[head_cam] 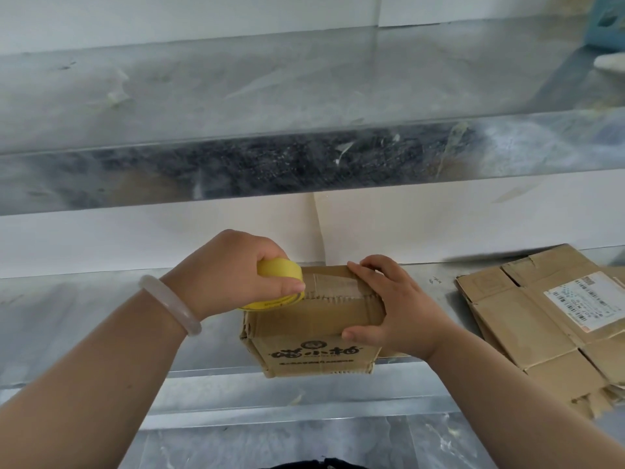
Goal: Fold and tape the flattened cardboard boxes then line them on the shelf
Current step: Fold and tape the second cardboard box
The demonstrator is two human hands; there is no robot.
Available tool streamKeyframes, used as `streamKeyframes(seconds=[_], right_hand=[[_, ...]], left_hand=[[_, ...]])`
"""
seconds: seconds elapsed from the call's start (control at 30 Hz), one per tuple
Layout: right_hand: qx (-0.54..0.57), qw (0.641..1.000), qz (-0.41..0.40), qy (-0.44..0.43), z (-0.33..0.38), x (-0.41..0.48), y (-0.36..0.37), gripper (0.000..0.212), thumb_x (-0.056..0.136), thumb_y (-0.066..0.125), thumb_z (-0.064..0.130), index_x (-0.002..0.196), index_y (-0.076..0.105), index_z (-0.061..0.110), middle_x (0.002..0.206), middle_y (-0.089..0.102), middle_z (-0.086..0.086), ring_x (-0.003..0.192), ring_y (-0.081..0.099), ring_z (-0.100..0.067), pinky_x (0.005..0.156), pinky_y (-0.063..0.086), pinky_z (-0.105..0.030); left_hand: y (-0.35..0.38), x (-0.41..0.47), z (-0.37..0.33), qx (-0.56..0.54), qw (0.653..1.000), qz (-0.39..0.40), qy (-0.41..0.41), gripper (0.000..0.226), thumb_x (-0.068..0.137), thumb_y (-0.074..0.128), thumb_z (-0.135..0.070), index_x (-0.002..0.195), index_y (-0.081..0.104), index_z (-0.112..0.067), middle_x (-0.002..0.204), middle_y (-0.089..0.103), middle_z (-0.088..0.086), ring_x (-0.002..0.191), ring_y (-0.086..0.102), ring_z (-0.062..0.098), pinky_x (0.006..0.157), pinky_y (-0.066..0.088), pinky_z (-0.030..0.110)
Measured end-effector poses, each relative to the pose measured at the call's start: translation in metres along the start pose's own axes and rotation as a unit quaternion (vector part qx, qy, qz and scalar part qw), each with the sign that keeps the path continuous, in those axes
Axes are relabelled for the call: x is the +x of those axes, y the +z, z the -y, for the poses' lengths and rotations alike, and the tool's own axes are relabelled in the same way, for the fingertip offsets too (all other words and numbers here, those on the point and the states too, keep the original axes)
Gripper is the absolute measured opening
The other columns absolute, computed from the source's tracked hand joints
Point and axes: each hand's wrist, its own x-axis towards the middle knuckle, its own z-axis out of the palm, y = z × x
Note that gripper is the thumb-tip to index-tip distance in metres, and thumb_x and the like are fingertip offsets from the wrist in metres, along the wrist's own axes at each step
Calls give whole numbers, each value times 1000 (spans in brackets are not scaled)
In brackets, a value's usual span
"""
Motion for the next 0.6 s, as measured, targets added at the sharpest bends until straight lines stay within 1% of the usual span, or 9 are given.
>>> streamKeyframes(seconds=[0.1, 0.2, 0.23, 0.3, 0.33, 0.4, 0.47, 0.53, 0.6], right_hand=[[-9, 1000, 6, 0, 2, 0, -1, 111, 53, 56, 87, 150, 22, 44, 140, 15, 29, 130, 26, 2, 109, 35, -29], [-15, 1000, 9, -1, 3, 0, -1, 112, 53, 54, 88, 150, 21, 44, 140, 14, 29, 130, 25, 3, 109, 36, -31], [-16, 1000, 12, -2, 3, 1, -1, 112, 53, 54, 89, 151, 20, 43, 140, 14, 29, 131, 24, 3, 110, 36, -31], [-16, 1000, 14, -1, 4, 1, -1, 113, 53, 53, 89, 151, 20, 43, 141, 13, 29, 131, 24, 2, 110, 35, -30], [-13, 1000, 14, 0, 4, 1, -1, 114, 53, 53, 89, 151, 20, 42, 141, 13, 29, 131, 24, 2, 110, 34, -29], [-8, 1000, 12, 1, 4, 1, 0, 114, 52, 54, 88, 151, 19, 42, 141, 13, 29, 131, 24, 3, 110, 33, -27], [-9, 1000, 11, -3, 3, 0, 1, 115, 53, 55, 88, 151, 18, 43, 141, 12, 30, 131, 24, 3, 109, 33, -26], [-18, 1000, 15, -9, 3, 0, 1, 115, 53, 54, 89, 152, 16, 43, 142, 11, 30, 131, 23, 4, 109, 31, -24], [-21, 1000, 17, -7, 3, 0, 2, 115, 54, 54, 89, 152, 15, 44, 142, 10, 30, 131, 23, 3, 109, 30, -24]], left_hand=[[-4, -2, 2, 35, 999, 19, -19, 41, 70, 69, -61, 101, 67, -35, 94, 66, -15, 83, 60, 3, 74, 54, 26], [-9, -3, 10, 116, 992, 27, -33, 42, 69, 66, -66, 97, 67, -35, 87, 65, -15, 79, 59, 4, 73, 55, 30], [-12, -4, 14, 121, 991, 31, -39, 44, 66, 66, -68, 96, 67, -36, 86, 65, -16, 79, 59, 4, 73, 55, 31], [-17, -7, 22, 92, 994, 43, -42, 49, 58, 65, -73, 95, 66, -40, 86, 65, -20, 80, 60, 2, 72, 54, 27], [-19, -9, 26, 64, 996, 41, -38, 48, 57, 64, -73, 95, 66, -43, 88, 65, -24, 82, 60, 0, 71, 52, 23], [-21, -13, 32, 16, 999, 19, -21, 36, 63, 65, -66, 95, 66, -48, 90, 65, -30, 86, 60, -6, 71, 48, 18], [-22, -17, 37, -9, 1000, 3, -11, 32, 66, 63, -64, 94, 67, -49, 90, 65, -35, 89, 59, -12, 71, 47, 16], [-20, -19, 39, -17, 1000, -3, -20, 35, 63, 63, -72, 90, 68, -50, 89, 65, -36, 87, 60, -11, 71, 48, 17], [-18, -19, 40, 23, 999, -11, -35, 44, 60, 58, -82, 87, 69, -49, 85, 67, -29, 81, 62, -5, 71, 51, 21]])
